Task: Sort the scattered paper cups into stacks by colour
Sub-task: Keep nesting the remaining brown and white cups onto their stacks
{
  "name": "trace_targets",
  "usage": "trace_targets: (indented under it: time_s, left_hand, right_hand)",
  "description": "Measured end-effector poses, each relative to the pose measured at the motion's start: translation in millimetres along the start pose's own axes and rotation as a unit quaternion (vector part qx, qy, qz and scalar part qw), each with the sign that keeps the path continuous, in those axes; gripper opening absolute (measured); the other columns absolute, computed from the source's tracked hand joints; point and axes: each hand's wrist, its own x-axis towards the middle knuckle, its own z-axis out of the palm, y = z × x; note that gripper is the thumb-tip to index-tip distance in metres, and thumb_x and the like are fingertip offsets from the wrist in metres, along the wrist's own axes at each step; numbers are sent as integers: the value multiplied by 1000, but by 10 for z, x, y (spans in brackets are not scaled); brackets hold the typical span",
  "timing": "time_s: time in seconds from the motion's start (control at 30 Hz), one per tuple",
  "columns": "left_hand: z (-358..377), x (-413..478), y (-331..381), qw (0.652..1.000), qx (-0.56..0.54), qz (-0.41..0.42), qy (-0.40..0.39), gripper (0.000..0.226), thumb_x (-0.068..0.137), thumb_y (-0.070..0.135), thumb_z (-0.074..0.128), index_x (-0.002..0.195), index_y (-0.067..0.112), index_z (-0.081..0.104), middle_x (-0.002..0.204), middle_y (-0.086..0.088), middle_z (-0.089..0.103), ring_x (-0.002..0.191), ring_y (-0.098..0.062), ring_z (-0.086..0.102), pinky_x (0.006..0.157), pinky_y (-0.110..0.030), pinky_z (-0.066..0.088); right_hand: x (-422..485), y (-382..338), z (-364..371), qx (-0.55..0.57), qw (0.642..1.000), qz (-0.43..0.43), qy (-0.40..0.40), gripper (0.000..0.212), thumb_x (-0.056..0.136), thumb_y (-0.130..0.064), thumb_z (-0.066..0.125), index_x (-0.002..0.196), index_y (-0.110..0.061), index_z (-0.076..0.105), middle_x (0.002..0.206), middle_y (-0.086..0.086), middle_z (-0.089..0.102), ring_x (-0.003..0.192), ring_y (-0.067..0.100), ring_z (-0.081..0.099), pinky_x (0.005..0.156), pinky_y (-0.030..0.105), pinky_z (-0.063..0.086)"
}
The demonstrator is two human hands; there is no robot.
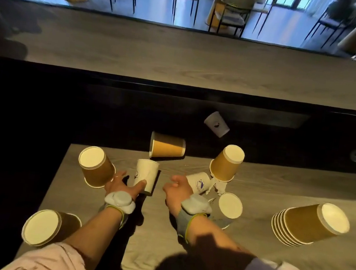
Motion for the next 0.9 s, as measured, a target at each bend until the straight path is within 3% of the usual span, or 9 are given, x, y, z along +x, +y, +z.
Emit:
trace_targets:
  time_s: [0.07, 0.2, 0.3, 0.37, 0.47, 0.6, 0.7, 0.8, 0.9]
  left_hand:
    - [-9, 23, 23, 999, 28, 20, -20, 82, 70, 38, 75, 140, 21, 36, 139, -24, 41, 127, -40, 39, 105, -43, 35]
    - [48, 48, 162, 987, 85, 109, -85, 91, 67, 29, 73, 144, 29, 24, 137, -20, 40, 122, -39, 44, 100, -40, 39]
    - [103, 21, 208, 972, 24, 173, -159, 84, 69, 13, 70, 142, 22, 30, 132, -14, 53, 118, -32, 52, 96, -41, 45]
    - [104, -6, 186, 973, 13, 170, -158, 81, 69, 8, 70, 140, 19, 33, 129, -11, 56, 116, -29, 54, 91, -34, 44]
    - [80, -68, 89, 980, 35, 143, -135, 80, 67, 12, 71, 138, 17, 35, 123, -12, 59, 107, -28, 57, 83, -29, 43]
    - [2, -154, -46, 983, 5, 120, -137, 78, 66, 13, 74, 135, 15, 37, 118, -13, 60, 103, -28, 58, 86, -32, 47]
    - [-72, -205, -117, 987, 11, 103, -124, 77, 65, 13, 74, 133, 14, 39, 106, -8, 59, 92, -23, 57, 79, -28, 45]
    - [-146, -258, -207, 990, 13, 84, -115, 76, 65, 13, 75, 133, 12, 40, 109, -12, 60, 92, -25, 58, 78, -28, 44]
    - [-194, -316, -261, 992, 11, 70, -107, 78, 62, 16, 75, 132, 13, 41, 115, -17, 59, 96, -29, 58, 81, -30, 47]
  right_hand:
    - [-15, 94, 5, 7, 999, 30, -10, 44, 86, -16, 55, 129, -14, 47, 121, 12, 55, 114, 34, 55, 98, 41, 46]
    - [40, 151, -33, -117, 987, -44, 105, 54, 85, -21, 54, 137, -18, 40, 144, 8, 37, 130, 29, 40, 107, 34, 34]
    - [65, 85, -51, -119, 978, -95, 143, 45, 85, -20, 52, 130, -21, 46, 134, 8, 44, 120, 30, 48, 93, 34, 42]
    - [46, 50, -54, -130, 963, -163, 169, 36, 84, -21, 52, 120, -24, 52, 120, 5, 51, 111, 26, 51, 85, 34, 43]
    - [139, -14, -97, -182, 940, -161, 239, 45, 82, -23, 54, 127, -22, 49, 131, 6, 47, 126, 26, 38, 100, 41, 35]
    - [315, -67, -156, -319, 940, 1, 122, 59, 88, -37, 44, 144, -22, 29, 157, 5, 17, 145, 33, 6, 114, 49, 15]
    - [233, 58, -55, -383, 922, -17, 55, 59, 85, -42, 47, 140, -27, 33, 154, 1, 20, 140, 34, 16, 108, 49, 22]
    - [76, 148, 21, -396, 911, -84, 86, 45, 86, -46, 45, 128, -31, 48, 143, 1, 34, 130, 27, 28, 97, 43, 30]
    - [82, 143, -41, -328, 936, -42, 120, 43, 90, -47, 42, 130, -30, 46, 150, 5, 25, 133, 30, 28, 101, 43, 32]
